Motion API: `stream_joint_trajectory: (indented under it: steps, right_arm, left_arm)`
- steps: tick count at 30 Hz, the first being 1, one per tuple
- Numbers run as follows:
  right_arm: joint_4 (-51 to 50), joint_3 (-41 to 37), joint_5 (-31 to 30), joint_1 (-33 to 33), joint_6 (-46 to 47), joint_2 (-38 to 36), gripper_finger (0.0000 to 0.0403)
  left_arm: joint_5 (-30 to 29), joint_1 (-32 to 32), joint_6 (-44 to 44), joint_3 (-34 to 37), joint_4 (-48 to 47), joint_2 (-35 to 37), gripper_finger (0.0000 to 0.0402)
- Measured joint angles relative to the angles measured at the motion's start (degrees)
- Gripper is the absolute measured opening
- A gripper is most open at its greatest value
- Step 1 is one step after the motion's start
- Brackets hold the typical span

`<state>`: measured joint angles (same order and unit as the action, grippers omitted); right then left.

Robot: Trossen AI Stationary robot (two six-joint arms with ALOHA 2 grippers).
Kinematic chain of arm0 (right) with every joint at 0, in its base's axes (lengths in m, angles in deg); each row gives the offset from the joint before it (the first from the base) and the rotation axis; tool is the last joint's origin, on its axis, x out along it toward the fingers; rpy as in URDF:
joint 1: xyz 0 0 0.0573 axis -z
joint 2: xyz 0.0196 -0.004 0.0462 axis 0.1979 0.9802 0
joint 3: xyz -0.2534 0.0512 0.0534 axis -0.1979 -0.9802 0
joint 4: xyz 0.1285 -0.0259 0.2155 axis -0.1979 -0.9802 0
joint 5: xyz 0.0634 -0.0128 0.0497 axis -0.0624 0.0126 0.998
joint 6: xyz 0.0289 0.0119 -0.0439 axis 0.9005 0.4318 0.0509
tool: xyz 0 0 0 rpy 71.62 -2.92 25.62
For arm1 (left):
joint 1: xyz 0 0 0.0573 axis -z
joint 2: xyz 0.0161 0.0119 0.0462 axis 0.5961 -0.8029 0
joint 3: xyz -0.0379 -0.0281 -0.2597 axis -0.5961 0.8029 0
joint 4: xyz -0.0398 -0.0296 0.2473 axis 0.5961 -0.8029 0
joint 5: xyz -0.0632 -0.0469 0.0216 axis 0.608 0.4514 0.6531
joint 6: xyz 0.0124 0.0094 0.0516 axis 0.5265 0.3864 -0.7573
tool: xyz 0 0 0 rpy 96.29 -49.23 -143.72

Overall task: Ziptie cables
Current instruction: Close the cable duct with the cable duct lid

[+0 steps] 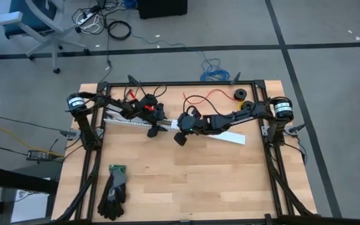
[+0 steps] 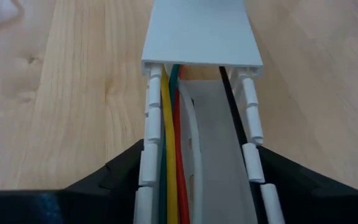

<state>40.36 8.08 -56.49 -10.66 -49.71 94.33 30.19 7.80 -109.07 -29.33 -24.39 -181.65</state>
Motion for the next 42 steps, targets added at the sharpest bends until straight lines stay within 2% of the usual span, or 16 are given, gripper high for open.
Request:
stream_joint_trajectory:
  steps: [4,10,14,20,27,34,42]
  right_arm:
    - [-0.8,0.0,6.1,2.0,1.3,1.2,0.0000]
    - [3.9,0.7,13.2,4.7,0.9,4.3,0.0000]
    - [3.9,2.6,15.5,5.5,-1.7,5.3,0.0000]
    - [2.8,4.2,16.8,6.0,-4.2,5.4,0.0000]
    - [6.6,4.3,14.7,5.0,-8.3,5.0,0.0000]
    - [0.7,4.3,15.2,5.9,-3.6,5.4,0.0000]
    - [3.2,5.8,18.4,6.6,-3.3,8.5,0.0000]
  left_arm:
    - [0.0,0.2,0.0,0.0,0.1,0.0,0.0248]
    - [-0.6,1.5,0.0,0.1,0.8,0.0,0.0248]
    - [-0.7,2.0,0.0,0.1,1.2,-0.1,0.0248]
    - [-0.8,2.5,0.2,0.0,1.4,-0.1,0.0248]
    - [-0.6,2.7,0.2,0.0,1.4,-0.1,0.0251]
    - [-0.7,2.7,0.2,0.0,1.4,-0.1,0.0260]
    - [-1.2,3.5,0.3,0.1,2.5,-0.1,0.0261]
